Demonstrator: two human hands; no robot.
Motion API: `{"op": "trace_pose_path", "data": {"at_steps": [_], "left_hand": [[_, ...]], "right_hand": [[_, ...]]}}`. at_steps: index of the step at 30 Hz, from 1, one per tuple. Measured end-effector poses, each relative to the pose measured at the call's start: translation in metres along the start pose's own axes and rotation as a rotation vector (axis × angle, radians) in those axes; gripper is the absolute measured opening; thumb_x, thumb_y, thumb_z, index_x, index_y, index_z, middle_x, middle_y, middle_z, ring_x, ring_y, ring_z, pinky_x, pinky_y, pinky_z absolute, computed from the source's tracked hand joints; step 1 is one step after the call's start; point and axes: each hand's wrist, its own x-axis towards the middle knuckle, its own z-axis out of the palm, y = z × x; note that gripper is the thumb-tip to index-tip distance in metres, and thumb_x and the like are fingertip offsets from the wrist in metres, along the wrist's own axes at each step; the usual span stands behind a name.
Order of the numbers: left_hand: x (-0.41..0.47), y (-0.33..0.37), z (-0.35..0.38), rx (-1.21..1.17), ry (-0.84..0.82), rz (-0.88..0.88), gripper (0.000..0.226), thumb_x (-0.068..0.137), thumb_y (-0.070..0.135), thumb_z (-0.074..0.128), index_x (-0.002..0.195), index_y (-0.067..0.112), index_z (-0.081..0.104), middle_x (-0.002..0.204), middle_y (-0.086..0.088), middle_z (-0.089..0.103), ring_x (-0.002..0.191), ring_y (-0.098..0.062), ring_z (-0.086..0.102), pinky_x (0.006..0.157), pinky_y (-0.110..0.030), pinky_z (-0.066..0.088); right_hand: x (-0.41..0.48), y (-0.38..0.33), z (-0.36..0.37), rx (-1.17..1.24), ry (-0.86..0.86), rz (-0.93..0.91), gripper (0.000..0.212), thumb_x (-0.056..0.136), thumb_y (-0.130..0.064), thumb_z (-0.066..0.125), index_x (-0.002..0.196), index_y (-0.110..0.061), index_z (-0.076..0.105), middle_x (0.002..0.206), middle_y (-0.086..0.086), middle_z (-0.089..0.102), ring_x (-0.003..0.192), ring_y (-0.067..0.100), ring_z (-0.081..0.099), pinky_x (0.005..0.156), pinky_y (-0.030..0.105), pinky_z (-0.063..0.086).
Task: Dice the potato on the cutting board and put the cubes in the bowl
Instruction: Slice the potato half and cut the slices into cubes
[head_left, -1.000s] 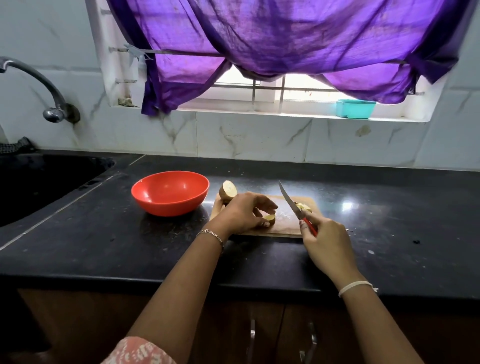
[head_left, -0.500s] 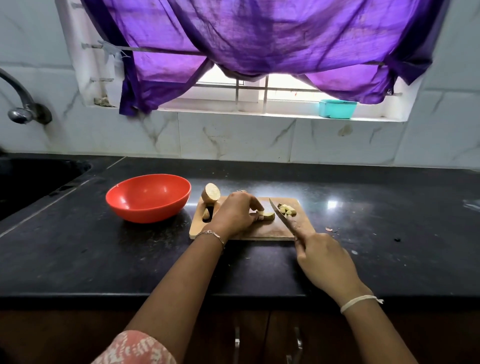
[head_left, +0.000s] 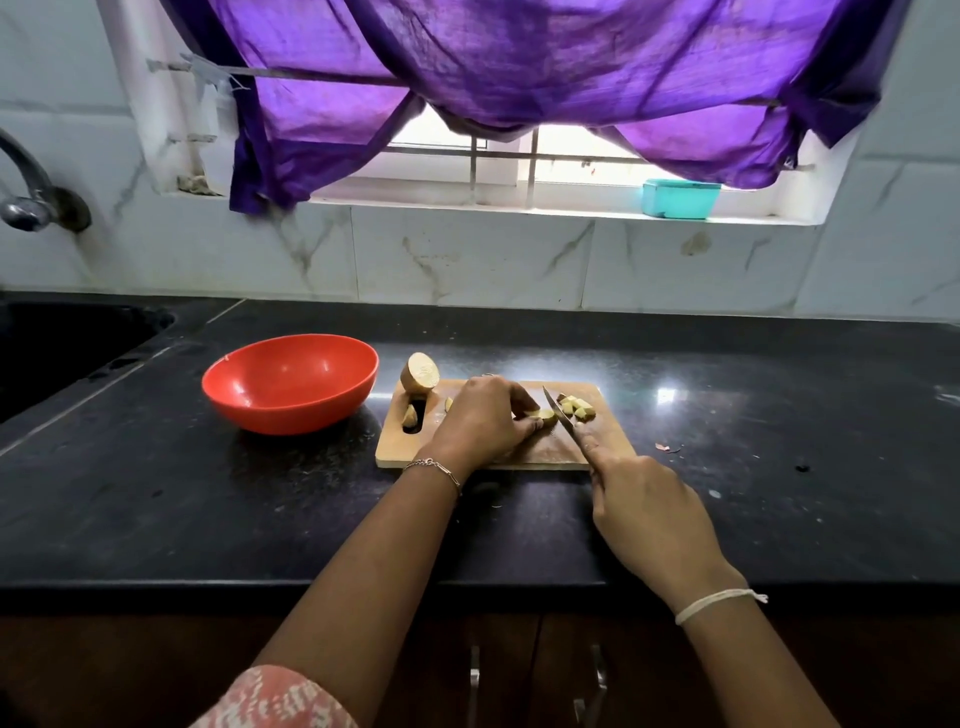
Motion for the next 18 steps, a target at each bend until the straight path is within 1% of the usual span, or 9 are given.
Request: {"op": "trace_pose_path", "data": {"at_steps": [4,6,10,14,16,18], "left_hand": [[0.002,0.000,0.001,-0.018,-0.035,-0.007,0.026,0.084,0.036,0.072,0.105,0.021,0.073,0.104,0.004,0.069,0.098,-0.011,0.058,0.082,-0.017,0.039],[0.003,0.000,0.001,-0.016,-0.047,-0.002,0.026,0.085,0.036,0.071,0.106,0.021,0.073,0.105,0.003,0.068,0.100,-0.013,0.058,0.085,-0.019,0.040],[0.003,0.000,0.000,-0.019,-0.052,0.009,0.024,0.086,0.031,0.071,0.108,0.020,0.073,0.107,0.003,0.068,0.100,-0.013,0.058,0.085,-0.019,0.039],[0.000,0.000,0.002,-0.040,-0.024,-0.003,0.024,0.085,0.028,0.072,0.107,0.019,0.073,0.105,0.002,0.066,0.095,-0.012,0.058,0.085,-0.020,0.043],[-0.001,0.001,0.005,-0.042,-0.003,-0.008,0.025,0.085,0.028,0.072,0.108,0.019,0.073,0.105,0.002,0.065,0.092,-0.012,0.058,0.088,-0.023,0.047],[-0.002,0.002,0.007,-0.041,0.015,-0.007,0.026,0.085,0.030,0.072,0.108,0.018,0.072,0.105,0.001,0.065,0.091,-0.012,0.059,0.088,-0.024,0.049]], "right_hand": [[0.003,0.001,-0.002,-0.001,-0.035,-0.010,0.058,0.098,-0.020,0.038,0.149,-0.044,0.022,0.116,0.010,0.061,0.103,0.029,0.061,0.081,0.040,0.049],[0.005,0.001,-0.003,-0.008,-0.048,-0.015,0.058,0.098,-0.019,0.038,0.149,-0.042,0.024,0.116,0.010,0.061,0.104,0.029,0.060,0.082,0.040,0.048],[0.009,-0.004,-0.004,-0.061,-0.061,-0.034,0.058,0.097,-0.015,0.038,0.149,-0.036,0.027,0.118,0.006,0.061,0.105,0.027,0.060,0.082,0.038,0.048],[0.007,-0.011,0.000,-0.140,-0.032,-0.043,0.061,0.096,-0.010,0.036,0.151,-0.031,0.023,0.118,0.004,0.061,0.103,0.026,0.061,0.080,0.037,0.050],[0.004,-0.012,0.002,-0.115,-0.020,-0.025,0.062,0.096,-0.009,0.036,0.152,-0.031,0.022,0.118,0.005,0.061,0.102,0.026,0.061,0.080,0.037,0.049],[0.003,-0.011,0.002,-0.034,-0.010,0.014,0.062,0.096,-0.010,0.036,0.151,-0.034,0.023,0.115,0.008,0.062,0.102,0.028,0.061,0.080,0.038,0.049]]}}
